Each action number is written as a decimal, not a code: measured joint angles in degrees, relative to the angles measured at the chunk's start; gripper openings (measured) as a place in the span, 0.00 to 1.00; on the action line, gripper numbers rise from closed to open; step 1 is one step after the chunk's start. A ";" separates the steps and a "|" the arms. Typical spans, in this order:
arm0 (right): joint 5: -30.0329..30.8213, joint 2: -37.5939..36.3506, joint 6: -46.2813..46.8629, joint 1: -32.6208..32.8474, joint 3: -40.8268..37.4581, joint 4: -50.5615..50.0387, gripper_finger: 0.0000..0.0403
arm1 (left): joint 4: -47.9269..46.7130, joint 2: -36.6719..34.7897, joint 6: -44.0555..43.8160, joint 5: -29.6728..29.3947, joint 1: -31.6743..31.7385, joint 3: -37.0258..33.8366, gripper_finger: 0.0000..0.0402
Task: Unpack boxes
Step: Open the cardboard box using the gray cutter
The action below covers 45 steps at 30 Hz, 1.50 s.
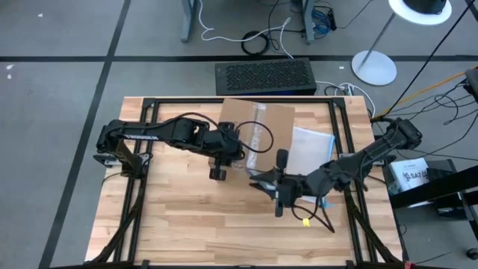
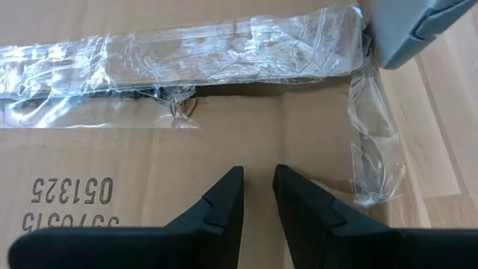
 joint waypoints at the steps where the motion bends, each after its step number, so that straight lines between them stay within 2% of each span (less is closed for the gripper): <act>1: 0.64 -0.09 0.63 0.27 0.02 -0.54 0.16 | 0.02 0.00 0.00 0.07 0.00 0.00 0.22; 13: 9.67 -1.32 0.62 5.91 -0.01 -2.97 0.16 | 0.02 0.00 0.00 0.17 -0.02 -0.02 0.22; 22: 7.45 -3.17 -5.87 9.86 -0.05 7.12 0.16 | -1.39 0.00 1.77 -0.18 -0.57 0.04 0.22; 25: 12.82 -4.59 -5.56 10.87 -0.03 5.39 0.16 | -3.69 -0.06 2.02 -0.26 -0.88 0.09 0.22; 27: 17.29 -5.47 -3.69 11.29 -0.03 1.62 0.16 | -5.54 -0.13 1.88 -0.28 -0.95 0.11 0.22; 30: 20.71 -6.19 0.86 11.65 -0.03 -3.28 0.16 | -7.40 -0.22 1.68 -1.45 -1.51 0.11 0.22; 35: 21.31 -7.71 10.29 13.36 -0.03 -10.61 0.16 | -8.51 -0.99 1.70 -3.65 -3.21 1.26 0.22; 45: 24.34 -8.10 24.08 16.34 0.27 -22.05 0.16 | -9.89 -1.05 -0.28 -10.10 -7.11 10.32 0.22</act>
